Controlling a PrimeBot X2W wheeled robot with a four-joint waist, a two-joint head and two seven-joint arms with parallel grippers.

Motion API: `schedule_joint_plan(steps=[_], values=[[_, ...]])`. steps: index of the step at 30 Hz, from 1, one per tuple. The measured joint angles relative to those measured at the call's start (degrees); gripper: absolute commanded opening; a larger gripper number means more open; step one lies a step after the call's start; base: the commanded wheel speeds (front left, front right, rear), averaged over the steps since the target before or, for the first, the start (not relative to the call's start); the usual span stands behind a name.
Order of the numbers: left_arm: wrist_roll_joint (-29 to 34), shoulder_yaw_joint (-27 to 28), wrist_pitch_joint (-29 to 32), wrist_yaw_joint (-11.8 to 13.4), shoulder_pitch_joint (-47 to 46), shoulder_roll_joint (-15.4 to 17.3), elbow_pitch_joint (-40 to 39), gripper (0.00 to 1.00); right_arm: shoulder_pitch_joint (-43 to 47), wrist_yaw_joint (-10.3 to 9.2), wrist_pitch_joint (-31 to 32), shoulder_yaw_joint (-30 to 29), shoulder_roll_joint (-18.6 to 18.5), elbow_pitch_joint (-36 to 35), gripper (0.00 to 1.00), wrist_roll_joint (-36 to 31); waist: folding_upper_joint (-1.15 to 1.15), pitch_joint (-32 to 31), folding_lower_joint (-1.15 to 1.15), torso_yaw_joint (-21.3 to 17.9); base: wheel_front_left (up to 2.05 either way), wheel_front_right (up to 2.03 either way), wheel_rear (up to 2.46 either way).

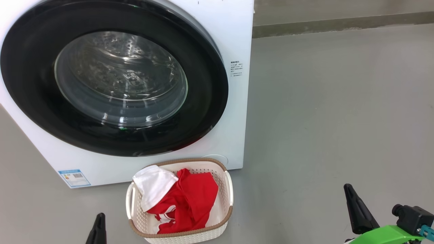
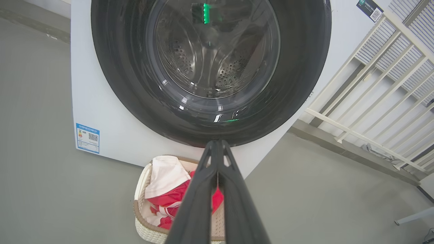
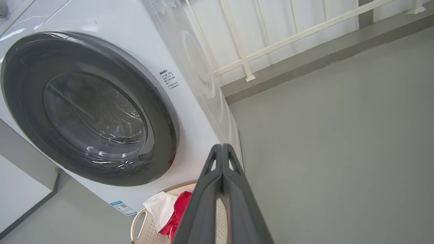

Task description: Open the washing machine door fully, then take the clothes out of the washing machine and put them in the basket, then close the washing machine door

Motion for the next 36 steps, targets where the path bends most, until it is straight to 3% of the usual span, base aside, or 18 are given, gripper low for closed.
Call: schedule_joint_plan(steps=[36], values=[[-23.76,-0.2,5.64,-0.01,-3.57,0.23,1.72,0.0,-3.23,-0.15,5.84,-2.27,0.12,0.69,0.0,22.51,0.0,1.14,0.0,1.27,0.0,0.0,0.0]])
